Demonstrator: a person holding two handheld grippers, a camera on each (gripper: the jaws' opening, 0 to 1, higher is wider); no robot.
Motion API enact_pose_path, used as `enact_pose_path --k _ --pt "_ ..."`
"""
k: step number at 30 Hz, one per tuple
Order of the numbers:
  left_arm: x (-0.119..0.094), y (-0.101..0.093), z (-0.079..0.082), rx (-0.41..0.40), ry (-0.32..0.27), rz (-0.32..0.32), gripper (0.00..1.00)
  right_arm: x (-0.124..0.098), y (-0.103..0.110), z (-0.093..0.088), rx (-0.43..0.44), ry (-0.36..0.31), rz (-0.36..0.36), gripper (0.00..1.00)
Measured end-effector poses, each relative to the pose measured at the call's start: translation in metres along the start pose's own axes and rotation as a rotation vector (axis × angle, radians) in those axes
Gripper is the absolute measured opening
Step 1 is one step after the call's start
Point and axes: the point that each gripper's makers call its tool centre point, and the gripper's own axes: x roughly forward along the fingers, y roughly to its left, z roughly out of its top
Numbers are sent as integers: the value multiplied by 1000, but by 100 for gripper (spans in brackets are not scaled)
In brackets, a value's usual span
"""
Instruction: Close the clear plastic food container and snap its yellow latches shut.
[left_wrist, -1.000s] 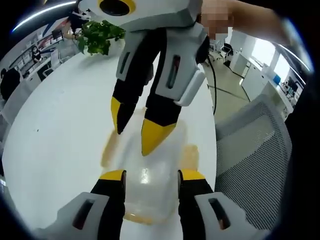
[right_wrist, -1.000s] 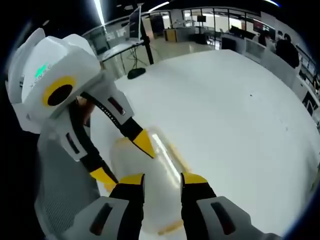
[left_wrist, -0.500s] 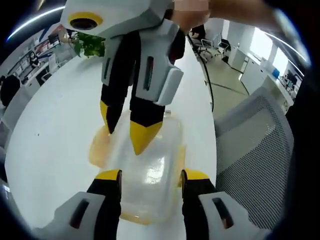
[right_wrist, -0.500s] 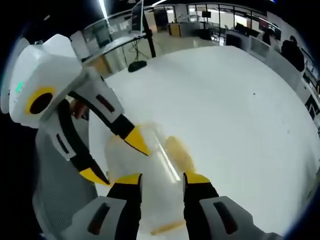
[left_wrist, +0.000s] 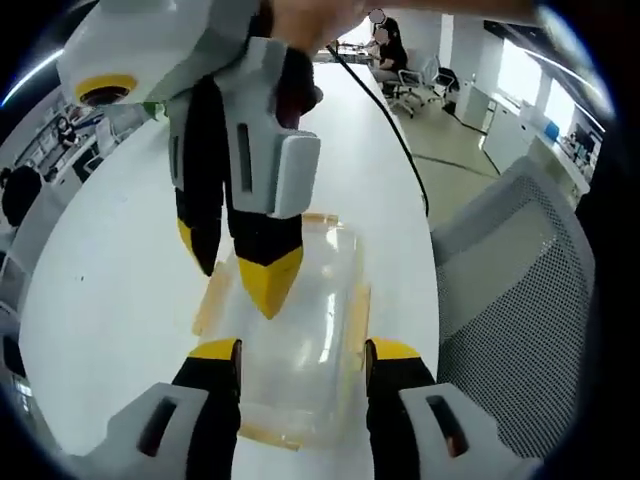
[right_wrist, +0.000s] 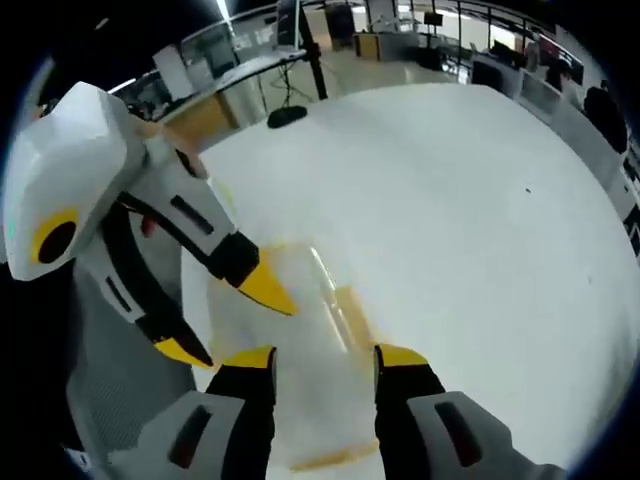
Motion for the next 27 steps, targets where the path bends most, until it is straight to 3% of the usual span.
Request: enact_pose_path --k 18,27 --pt "3 -5 -2 75 42 42 50 10 3 -6 -46 147 164 42" --pt "4 -6 -2 88 58 51 51 15 2 -12 -58 206 208 42"
